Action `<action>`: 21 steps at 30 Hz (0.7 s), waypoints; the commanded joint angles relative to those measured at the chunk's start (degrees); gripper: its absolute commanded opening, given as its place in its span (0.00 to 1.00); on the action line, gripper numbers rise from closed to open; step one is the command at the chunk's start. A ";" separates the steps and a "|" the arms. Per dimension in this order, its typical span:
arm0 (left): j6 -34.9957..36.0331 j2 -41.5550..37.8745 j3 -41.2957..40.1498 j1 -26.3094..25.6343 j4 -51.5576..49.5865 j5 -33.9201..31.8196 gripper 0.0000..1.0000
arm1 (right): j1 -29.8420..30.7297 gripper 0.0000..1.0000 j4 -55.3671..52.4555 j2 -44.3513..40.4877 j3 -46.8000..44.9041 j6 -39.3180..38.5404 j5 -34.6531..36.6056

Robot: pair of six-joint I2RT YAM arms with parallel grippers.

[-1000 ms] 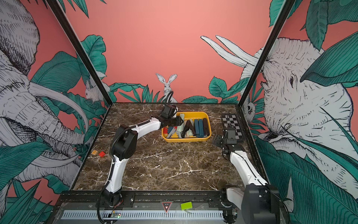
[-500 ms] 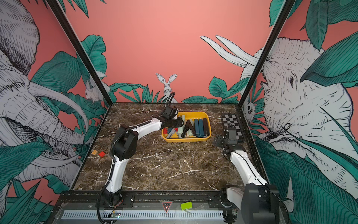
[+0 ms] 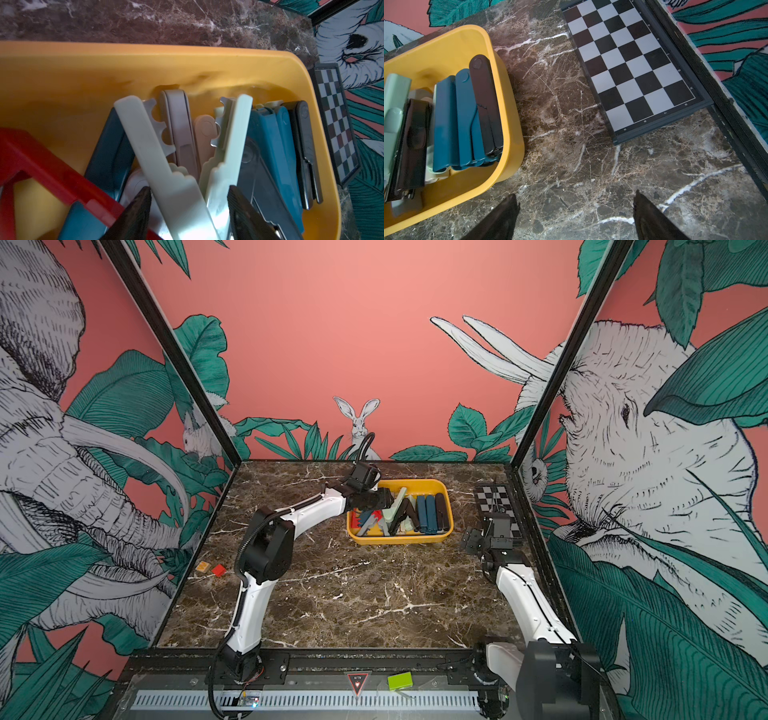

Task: Put the pruning pliers into the storage box
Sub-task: Place the pruning pliers in the storage box.

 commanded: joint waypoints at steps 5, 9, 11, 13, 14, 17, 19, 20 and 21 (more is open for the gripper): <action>-0.72 2.53 2.05 0.24 -1.81 0.82 0.55 | -0.70 0.85 -0.45 -1.45 1.07 -0.44 0.62; 0.49 1.48 1.99 0.24 -2.73 -0.73 0.58 | -1.05 0.85 -0.46 -1.67 0.62 -0.52 0.79; 1.01 0.34 1.41 0.23 -2.66 -1.94 0.59 | -1.10 0.85 -0.19 -1.53 0.36 -0.47 0.79; 1.34 -1.27 0.44 0.24 -1.67 -2.75 0.61 | -1.28 0.85 0.21 -1.11 0.14 -0.35 0.75; 1.50 -2.06 0.05 0.30 -1.07 -2.82 0.61 | -1.34 0.85 0.44 -0.81 0.17 -0.42 0.64; 3.15 -5.26 -1.61 0.16 1.13 -2.74 0.63 | -1.62 0.85 2.47 0.38 -0.48 -1.50 0.76; 4.91 -8.54 -3.72 -0.02 3.24 -3.90 0.70 | -1.63 0.85 6.41 0.65 -2.12 -3.79 0.99; 5.87 -10.18 -5.08 -0.17 4.25 -4.91 0.73 | -1.64 0.85 8.62 0.42 -3.16 -4.77 1.77; 7.36 -11.98 -6.50 -0.42 5.14 -6.39 0.78 | -1.62 0.85 11.23 -0.13 -4.40 -5.96 3.03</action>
